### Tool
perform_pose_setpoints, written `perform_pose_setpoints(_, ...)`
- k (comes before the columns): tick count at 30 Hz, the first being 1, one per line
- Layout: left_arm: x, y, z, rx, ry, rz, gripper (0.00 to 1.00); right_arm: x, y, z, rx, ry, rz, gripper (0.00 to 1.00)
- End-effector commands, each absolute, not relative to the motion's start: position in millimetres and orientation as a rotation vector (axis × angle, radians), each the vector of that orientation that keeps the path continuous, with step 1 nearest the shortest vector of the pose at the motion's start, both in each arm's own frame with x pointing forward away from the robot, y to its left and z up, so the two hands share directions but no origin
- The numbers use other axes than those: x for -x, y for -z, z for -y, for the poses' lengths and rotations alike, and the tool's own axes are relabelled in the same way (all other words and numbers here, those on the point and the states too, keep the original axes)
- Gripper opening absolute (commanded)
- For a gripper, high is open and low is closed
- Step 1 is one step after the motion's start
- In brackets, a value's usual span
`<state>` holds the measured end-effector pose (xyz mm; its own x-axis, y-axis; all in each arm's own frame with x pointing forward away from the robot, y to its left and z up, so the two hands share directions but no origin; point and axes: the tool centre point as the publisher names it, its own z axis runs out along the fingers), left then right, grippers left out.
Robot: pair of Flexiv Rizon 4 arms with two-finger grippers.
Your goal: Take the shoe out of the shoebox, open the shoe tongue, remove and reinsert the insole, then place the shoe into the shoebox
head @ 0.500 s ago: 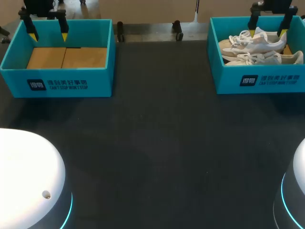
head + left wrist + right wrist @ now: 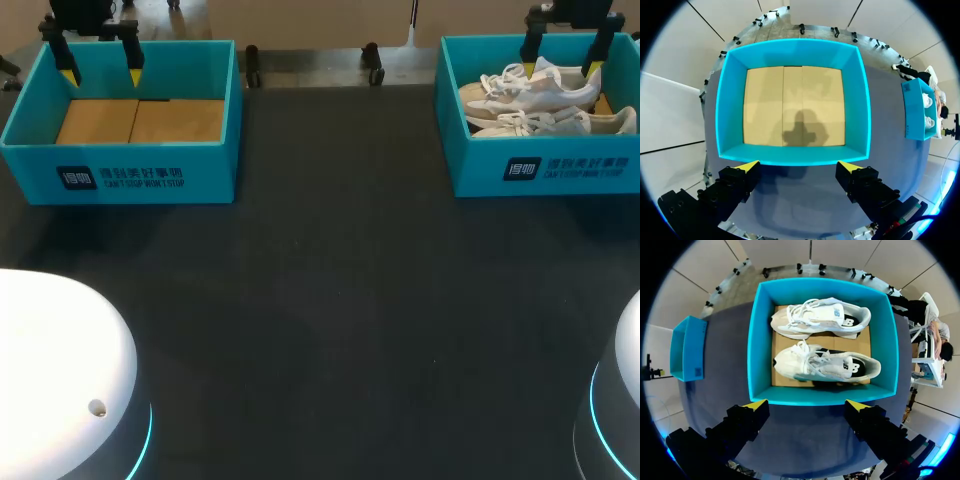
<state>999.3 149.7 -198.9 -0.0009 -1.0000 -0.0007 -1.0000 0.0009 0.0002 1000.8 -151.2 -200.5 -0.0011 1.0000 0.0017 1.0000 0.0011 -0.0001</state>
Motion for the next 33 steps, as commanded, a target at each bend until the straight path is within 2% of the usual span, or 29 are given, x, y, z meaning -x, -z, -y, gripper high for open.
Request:
perform_pose_setpoints(1,-999.4,199.2,-149.8,2.221,-0.001,-2.222,1.00,-1001.6,202.0,156.5,2.224,-0.005,2.230,1.00)
perform_pose_setpoints(33,-999.4,199.2,-149.8,2.221,-0.001,-2.222,1.00,-1040.6,250.6,301.9,2.212,-0.092,2.307,1.00)
